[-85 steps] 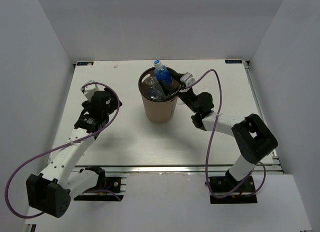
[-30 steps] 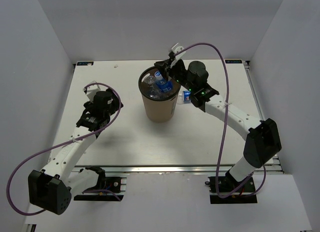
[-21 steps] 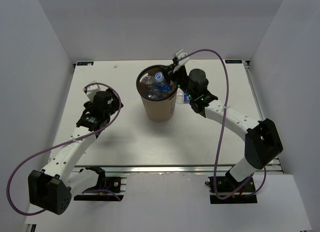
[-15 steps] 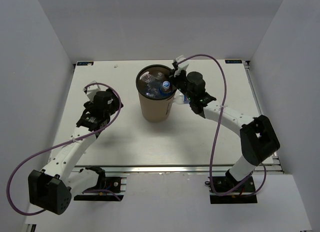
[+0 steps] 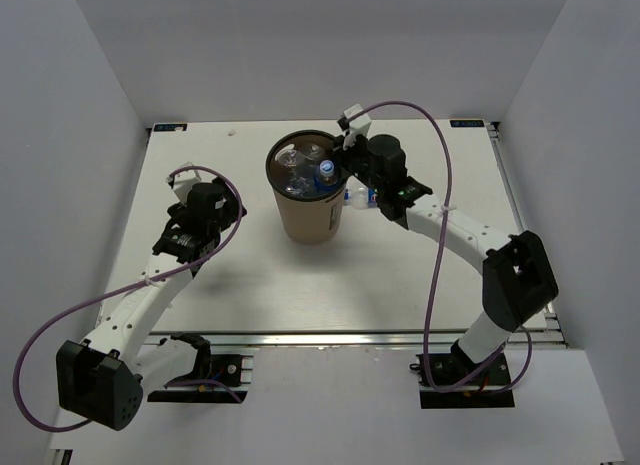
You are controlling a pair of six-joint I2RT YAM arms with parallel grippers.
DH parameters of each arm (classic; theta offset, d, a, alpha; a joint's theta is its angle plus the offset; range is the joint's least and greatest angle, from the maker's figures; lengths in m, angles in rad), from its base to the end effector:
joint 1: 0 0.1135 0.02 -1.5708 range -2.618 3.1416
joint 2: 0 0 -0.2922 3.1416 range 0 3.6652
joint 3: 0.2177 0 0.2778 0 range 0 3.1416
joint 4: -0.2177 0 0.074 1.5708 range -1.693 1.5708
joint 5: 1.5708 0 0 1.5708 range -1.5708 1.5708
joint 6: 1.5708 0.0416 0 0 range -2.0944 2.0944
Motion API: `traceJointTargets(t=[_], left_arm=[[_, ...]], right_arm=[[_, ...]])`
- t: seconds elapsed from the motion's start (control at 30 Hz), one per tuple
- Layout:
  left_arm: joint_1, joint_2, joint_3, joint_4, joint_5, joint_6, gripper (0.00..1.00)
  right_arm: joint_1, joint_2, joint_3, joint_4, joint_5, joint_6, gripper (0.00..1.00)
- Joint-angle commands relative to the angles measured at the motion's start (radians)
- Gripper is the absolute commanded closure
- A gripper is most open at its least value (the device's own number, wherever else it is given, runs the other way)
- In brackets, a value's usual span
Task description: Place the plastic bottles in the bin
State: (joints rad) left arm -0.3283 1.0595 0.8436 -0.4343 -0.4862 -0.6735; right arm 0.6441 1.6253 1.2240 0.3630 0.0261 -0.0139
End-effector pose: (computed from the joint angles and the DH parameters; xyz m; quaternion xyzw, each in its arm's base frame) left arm 0.2363 -0.0600 0.3018 -0.2547 0.8383 -0.0179 0.4818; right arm 0.3401 0.2541 0.3501 -0.2242 0.6847 0.2059 0.6622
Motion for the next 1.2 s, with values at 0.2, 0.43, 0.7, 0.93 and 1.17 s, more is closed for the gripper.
traceJointTargets(t=[0.2, 0.43, 0.7, 0.93, 1.17], left_arm=[[0.006, 0.007, 0.029, 0.012, 0.015, 0.003, 0.02], [0.006, 0.039, 0.04, 0.014, 0.006, 0.003, 0.02], [0.008, 0.071, 0.04, 0.008, -0.021, 0.009, 0.02], [0.009, 0.057, 0.022, 0.031, -0.038, 0.012, 0.02], [0.008, 0.045, 0.02, 0.019, -0.051, 0.017, 0.02]], right_arm=[[-0.004, 0.038, 0.468, -0.329, -0.287, -0.092, 0.77], [-0.082, -0.064, 0.35, -0.293, -0.261, 0.067, 0.44], [-0.343, -0.252, 0.071, -0.278, -0.039, 0.425, 0.11], [-0.428, -0.24, 0.017, -0.571, 0.081, 0.521, 0.11], [-0.425, -0.225, -0.155, -0.521, 0.086, 0.79, 0.11]])
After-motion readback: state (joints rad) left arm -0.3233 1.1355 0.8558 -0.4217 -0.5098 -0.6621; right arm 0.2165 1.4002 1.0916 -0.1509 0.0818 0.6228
